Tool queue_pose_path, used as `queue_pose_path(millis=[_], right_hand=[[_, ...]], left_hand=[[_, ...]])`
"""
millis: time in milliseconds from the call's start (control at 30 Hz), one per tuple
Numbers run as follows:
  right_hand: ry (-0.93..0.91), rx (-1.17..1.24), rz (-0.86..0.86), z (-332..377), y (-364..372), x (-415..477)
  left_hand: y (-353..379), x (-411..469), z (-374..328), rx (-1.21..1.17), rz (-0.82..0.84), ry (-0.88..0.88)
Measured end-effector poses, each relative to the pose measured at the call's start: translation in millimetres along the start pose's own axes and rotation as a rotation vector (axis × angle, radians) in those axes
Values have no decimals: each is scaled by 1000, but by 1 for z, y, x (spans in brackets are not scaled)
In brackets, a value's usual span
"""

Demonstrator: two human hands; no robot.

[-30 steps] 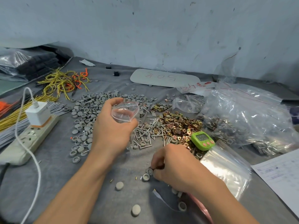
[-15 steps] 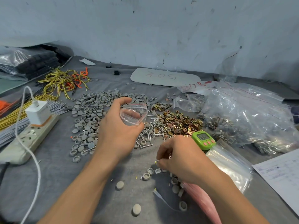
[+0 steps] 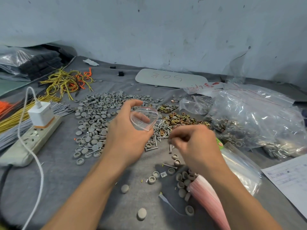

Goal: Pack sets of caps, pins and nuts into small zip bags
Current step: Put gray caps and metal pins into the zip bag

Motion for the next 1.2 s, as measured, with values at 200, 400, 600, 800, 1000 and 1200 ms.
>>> queue_pose_path(millis=[200, 400, 600, 800, 1000, 1200], right_hand=[[-282, 418, -303, 31, -24, -3], [-276, 241, -307, 38, -7, 3], [-117, 218, -238, 11, -21, -5], [-45, -253, 396, 16, 49, -21], [-10, -380, 466, 14, 68, -21], [-34, -436, 417, 12, 66, -19]], left_hand=[[17, 0, -10, 61, 82, 25], [21, -2, -13, 26, 125, 69], [4, 3, 6, -325, 83, 2], [-8, 10, 22, -757, 36, -80], [-10, 9, 24, -950, 38, -112], [-15, 9, 22, -932, 8, -88]])
Point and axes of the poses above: each hand's wrist, its own x-axis towards the middle knuckle, its own y-axis out of the palm, z = x × y, the point moved 7 cm from there along x, towards the middle knuckle, and after that the axes turned 12 degrees about z, right-handed, at the moved point
